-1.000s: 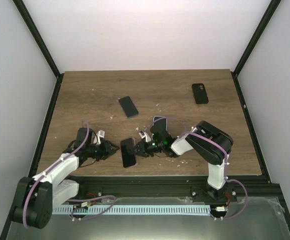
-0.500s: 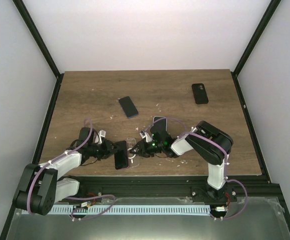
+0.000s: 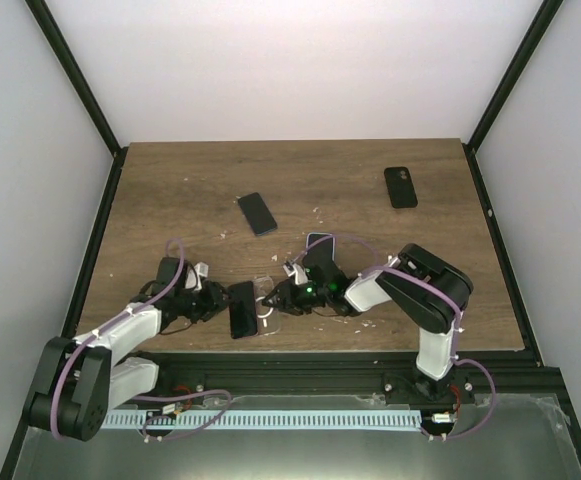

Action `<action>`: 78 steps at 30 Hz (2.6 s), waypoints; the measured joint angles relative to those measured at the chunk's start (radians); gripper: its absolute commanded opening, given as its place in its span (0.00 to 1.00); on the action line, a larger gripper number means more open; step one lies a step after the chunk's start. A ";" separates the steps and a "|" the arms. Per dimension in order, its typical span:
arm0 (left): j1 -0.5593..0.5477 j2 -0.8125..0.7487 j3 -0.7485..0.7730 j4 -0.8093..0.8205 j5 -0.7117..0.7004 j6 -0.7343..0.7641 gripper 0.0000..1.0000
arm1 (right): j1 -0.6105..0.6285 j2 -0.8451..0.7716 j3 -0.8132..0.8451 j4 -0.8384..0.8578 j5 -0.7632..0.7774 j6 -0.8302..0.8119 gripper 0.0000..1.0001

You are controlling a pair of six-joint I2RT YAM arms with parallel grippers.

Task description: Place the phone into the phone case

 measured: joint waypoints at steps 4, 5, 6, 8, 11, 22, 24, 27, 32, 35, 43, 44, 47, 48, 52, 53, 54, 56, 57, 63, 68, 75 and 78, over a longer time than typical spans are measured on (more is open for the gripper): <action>-0.001 0.020 0.000 -0.009 -0.011 0.010 0.42 | 0.000 -0.023 -0.014 -0.016 0.030 -0.004 0.34; -0.001 0.027 0.000 -0.009 -0.010 0.010 0.41 | 0.000 -0.026 -0.017 -0.018 0.035 -0.006 0.33; -0.001 0.033 0.000 -0.003 -0.006 0.010 0.41 | 0.000 -0.030 -0.021 -0.019 0.041 -0.006 0.32; -0.001 0.043 0.000 0.010 -0.002 0.011 0.39 | 0.000 -0.034 -0.024 -0.023 0.049 -0.008 0.30; -0.001 0.061 0.000 0.031 0.009 0.011 0.37 | 0.000 -0.034 -0.025 -0.023 0.054 -0.007 0.29; -0.008 0.101 0.000 0.093 0.029 -0.021 0.36 | 0.000 -0.031 -0.043 0.011 0.049 0.014 0.29; -0.013 0.101 0.000 0.094 0.028 -0.034 0.35 | 0.000 -0.027 -0.044 0.023 0.046 0.020 0.33; -0.023 0.099 0.000 0.094 0.029 -0.052 0.35 | 0.000 -0.026 -0.051 0.047 0.040 0.030 0.45; -0.027 0.076 -0.010 0.093 0.028 -0.072 0.35 | 0.000 -0.026 -0.056 0.087 0.028 0.048 0.51; -0.028 0.062 -0.017 0.094 0.029 -0.089 0.35 | 0.000 -0.025 -0.056 0.090 0.027 0.050 0.49; -0.030 0.062 -0.024 0.124 0.044 -0.129 0.36 | 0.022 0.007 -0.025 0.099 0.020 0.053 0.49; -0.032 0.062 -0.025 0.129 0.047 -0.134 0.36 | 0.027 0.010 -0.018 0.096 0.022 0.052 0.48; -0.040 0.061 -0.025 0.144 0.058 -0.146 0.36 | 0.038 0.011 -0.012 0.083 0.029 0.050 0.42; -0.041 0.061 -0.025 0.146 0.061 -0.149 0.36 | 0.040 0.011 -0.011 0.077 0.032 0.049 0.39; -0.046 0.051 -0.029 0.151 0.067 -0.161 0.36 | 0.041 0.014 -0.002 0.048 0.047 0.043 0.30; -0.046 0.048 -0.030 0.151 0.068 -0.164 0.36 | 0.041 0.016 -0.001 0.044 0.048 0.042 0.29; -0.046 0.044 -0.031 0.150 0.069 -0.165 0.36 | 0.041 0.016 0.000 0.041 0.050 0.041 0.29; -0.046 0.036 -0.031 0.143 0.069 -0.164 0.36 | 0.041 0.017 0.000 0.037 0.054 0.039 0.27; -0.046 0.027 -0.030 0.132 0.069 -0.160 0.37 | 0.041 0.017 0.000 0.037 0.056 0.038 0.26; -0.046 -0.059 -0.010 -0.004 0.032 -0.104 0.42 | 0.041 0.019 0.000 0.031 0.061 0.032 0.23; -0.046 -0.105 -0.005 -0.079 -0.010 -0.066 0.44 | 0.041 0.020 0.000 0.034 0.061 0.032 0.22; -0.046 -0.065 -0.025 -0.077 -0.014 -0.057 0.42 | 0.041 0.024 0.000 0.047 0.060 0.032 0.21; -0.046 -0.046 -0.031 -0.059 0.001 -0.062 0.38 | 0.041 0.027 0.000 0.053 0.060 0.036 0.21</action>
